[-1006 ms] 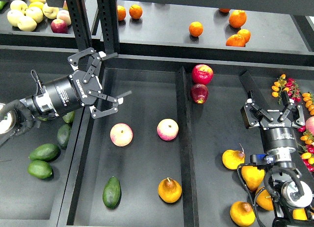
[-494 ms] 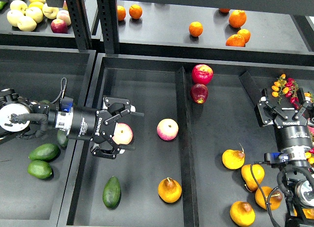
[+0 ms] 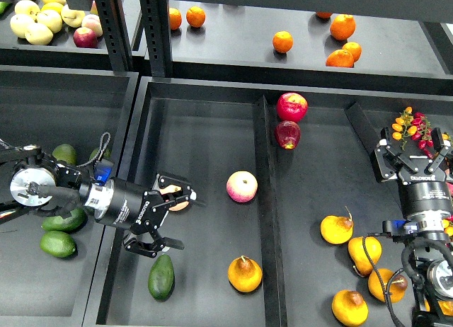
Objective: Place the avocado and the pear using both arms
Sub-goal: 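Swing the left gripper over the green avocado in the central bin, then lower the left gripper and close it on the green avocado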
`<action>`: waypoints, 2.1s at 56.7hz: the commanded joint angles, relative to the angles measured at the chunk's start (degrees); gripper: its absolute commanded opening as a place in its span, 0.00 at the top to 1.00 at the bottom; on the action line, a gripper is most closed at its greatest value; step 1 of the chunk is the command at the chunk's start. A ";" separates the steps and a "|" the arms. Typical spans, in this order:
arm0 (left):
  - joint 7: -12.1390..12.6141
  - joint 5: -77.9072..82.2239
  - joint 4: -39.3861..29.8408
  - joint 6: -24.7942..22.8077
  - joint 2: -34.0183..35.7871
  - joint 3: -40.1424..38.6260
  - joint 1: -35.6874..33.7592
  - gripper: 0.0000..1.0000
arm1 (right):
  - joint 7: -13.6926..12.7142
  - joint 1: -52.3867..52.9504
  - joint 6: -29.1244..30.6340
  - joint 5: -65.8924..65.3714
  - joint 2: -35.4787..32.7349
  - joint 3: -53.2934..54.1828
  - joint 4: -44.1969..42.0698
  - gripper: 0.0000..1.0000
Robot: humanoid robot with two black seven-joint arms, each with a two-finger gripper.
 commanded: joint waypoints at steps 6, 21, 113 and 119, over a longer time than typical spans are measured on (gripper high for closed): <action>0.00 5.09 4.24 0.00 -3.56 1.90 1.86 0.00 | 0.00 -0.36 0.00 0.00 0.14 -0.07 0.00 0.00; 0.00 8.69 5.11 0.00 -3.56 1.90 1.94 0.00 | 0.00 -0.36 0.09 0.00 0.23 -0.07 0.09 0.00; 0.00 16.25 20.58 0.00 -13.23 5.68 1.59 0.00 | 0.00 -0.89 0.88 0.08 2.08 -0.15 0.09 0.00; 0.00 16.25 21.37 0.00 -13.67 5.77 1.68 0.00 | 0.00 -0.89 0.88 0.08 2.08 -0.15 0.09 0.00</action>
